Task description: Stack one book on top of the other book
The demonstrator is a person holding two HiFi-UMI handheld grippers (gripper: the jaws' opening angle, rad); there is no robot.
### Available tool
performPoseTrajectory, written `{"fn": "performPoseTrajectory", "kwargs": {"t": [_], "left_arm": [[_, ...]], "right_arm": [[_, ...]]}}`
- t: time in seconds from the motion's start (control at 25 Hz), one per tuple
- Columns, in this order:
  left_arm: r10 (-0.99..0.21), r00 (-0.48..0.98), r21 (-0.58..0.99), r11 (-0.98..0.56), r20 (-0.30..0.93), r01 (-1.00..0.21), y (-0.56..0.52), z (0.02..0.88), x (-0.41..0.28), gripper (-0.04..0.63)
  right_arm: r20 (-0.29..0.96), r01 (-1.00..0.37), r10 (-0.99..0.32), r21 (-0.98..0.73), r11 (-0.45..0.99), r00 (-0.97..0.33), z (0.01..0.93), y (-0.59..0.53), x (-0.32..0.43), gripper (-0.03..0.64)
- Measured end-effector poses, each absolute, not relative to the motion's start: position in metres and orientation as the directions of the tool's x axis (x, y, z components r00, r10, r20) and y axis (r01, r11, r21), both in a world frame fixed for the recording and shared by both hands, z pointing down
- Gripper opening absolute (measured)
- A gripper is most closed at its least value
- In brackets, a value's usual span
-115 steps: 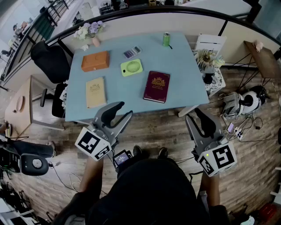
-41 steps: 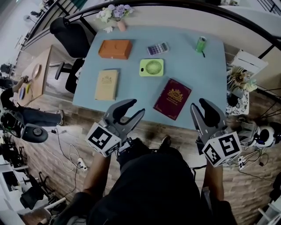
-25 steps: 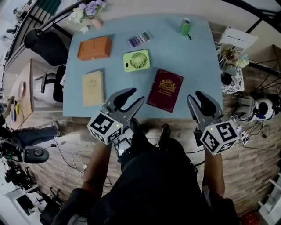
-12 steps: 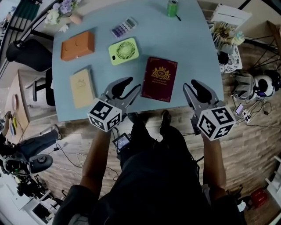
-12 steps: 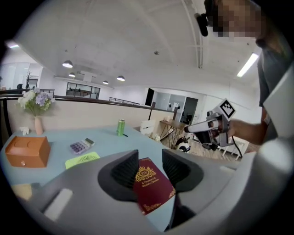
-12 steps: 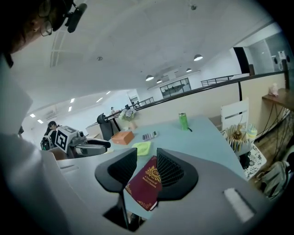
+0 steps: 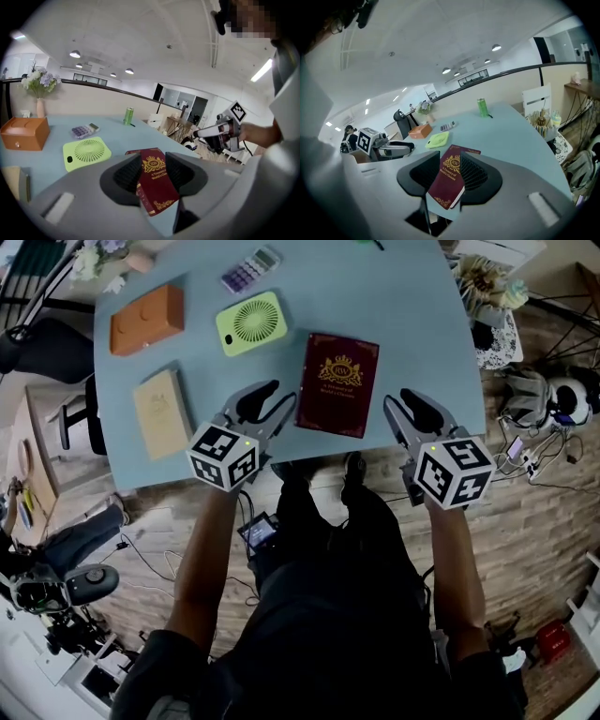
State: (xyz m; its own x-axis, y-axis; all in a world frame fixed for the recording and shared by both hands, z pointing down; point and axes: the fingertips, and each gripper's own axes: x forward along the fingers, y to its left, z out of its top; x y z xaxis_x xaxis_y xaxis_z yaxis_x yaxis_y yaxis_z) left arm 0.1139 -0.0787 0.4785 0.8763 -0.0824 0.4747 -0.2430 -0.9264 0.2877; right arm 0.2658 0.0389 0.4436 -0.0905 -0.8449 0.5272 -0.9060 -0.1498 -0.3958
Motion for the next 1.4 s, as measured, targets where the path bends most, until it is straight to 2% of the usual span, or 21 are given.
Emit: {"fn": "performPoseTrajectory", "kwargs": {"t": [0.48,0.96,1.4], "left_arm": [[-0.057,0.832,0.341,-0.895,0.552,-0.288,-0.083,0.544,0.102,0.210],[0.028,0.820,0.417,-0.870,0.572,-0.262,-0.072,0.584,0.113,0.212],[0.083,0.805,0.462,-0.851,0.588,-0.250,-0.060,0.609,0.120,0.216]], "right_arm": [[0.617,-0.876,-0.774,-0.442,-0.193,-0.141,0.517,0.038,0.250,0.133],[0.690,-0.861,-0.706,-0.447,-0.244,-0.159,0.576,0.043,0.245,0.138],[0.710,-0.817,-0.676,-0.499,-0.290,-0.194,0.607,0.046,0.243,0.202]]}}
